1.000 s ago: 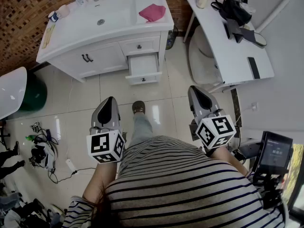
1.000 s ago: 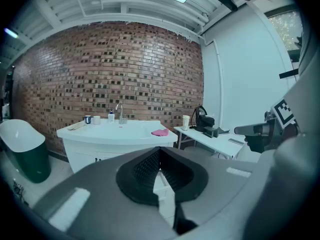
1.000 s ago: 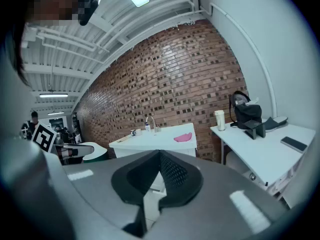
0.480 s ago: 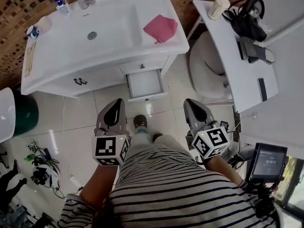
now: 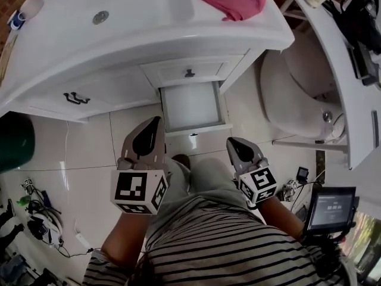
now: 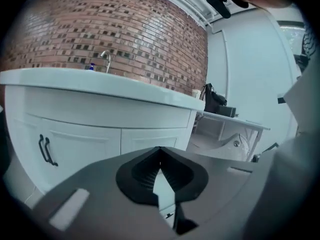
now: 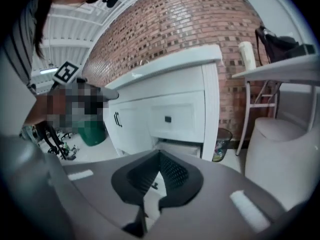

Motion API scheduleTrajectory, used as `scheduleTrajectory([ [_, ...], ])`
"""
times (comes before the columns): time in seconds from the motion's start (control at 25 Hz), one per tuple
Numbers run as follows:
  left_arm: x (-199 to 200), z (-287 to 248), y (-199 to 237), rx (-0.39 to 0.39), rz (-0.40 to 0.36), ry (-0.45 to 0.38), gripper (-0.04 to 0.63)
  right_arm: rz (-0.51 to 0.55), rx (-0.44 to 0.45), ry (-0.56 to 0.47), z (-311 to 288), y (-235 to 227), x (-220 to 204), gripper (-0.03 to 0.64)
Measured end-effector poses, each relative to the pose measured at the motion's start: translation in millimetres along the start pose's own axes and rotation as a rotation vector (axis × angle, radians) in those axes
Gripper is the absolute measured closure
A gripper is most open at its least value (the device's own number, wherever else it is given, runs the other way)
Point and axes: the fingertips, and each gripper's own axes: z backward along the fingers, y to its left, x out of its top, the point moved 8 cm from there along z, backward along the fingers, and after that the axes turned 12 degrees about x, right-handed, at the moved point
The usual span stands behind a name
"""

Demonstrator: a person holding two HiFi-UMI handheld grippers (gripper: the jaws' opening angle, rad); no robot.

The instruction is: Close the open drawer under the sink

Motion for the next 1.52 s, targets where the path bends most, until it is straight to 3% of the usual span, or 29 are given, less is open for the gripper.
scheduleTrajectory([
  [0.16,-48.0,-28.4,4.5,-0.041,-0.091,-0.041,0.578,0.106,0.049,0.026,-54.9,-17.6,-76.8,0.617],
  [0.24,-72.1,-36.1,13.4,-0.016,-0.122,-0.07,0.578,0.162,0.059,0.0,-72.4,-22.3,-99.1,0.617],
  [0.44,-103.3,-38.7,29.8,0.075,-0.094,-0.118,0.578,0.191,0.038,-0.078,-98.9,-38.9,-128.6,0.617],
  [0.76,-104.4,-26.2,28.9,0.11,-0.071,-0.168,0.578,0.176,0.012,-0.118,-101.1,-34.1,-133.4,0.617],
  [1.36,-113.8,-31.3,31.8,0.135,-0.052,-0.135,0.578,0.222,-0.024,-0.111,-128.9,-54.4,-112.8,0.617],
  [1.52,-115.2,-35.0,34.9,0.136,-0.05,-0.141,0.578,0.193,-0.046,-0.116,-144.4,-66.6,-101.8,0.617],
])
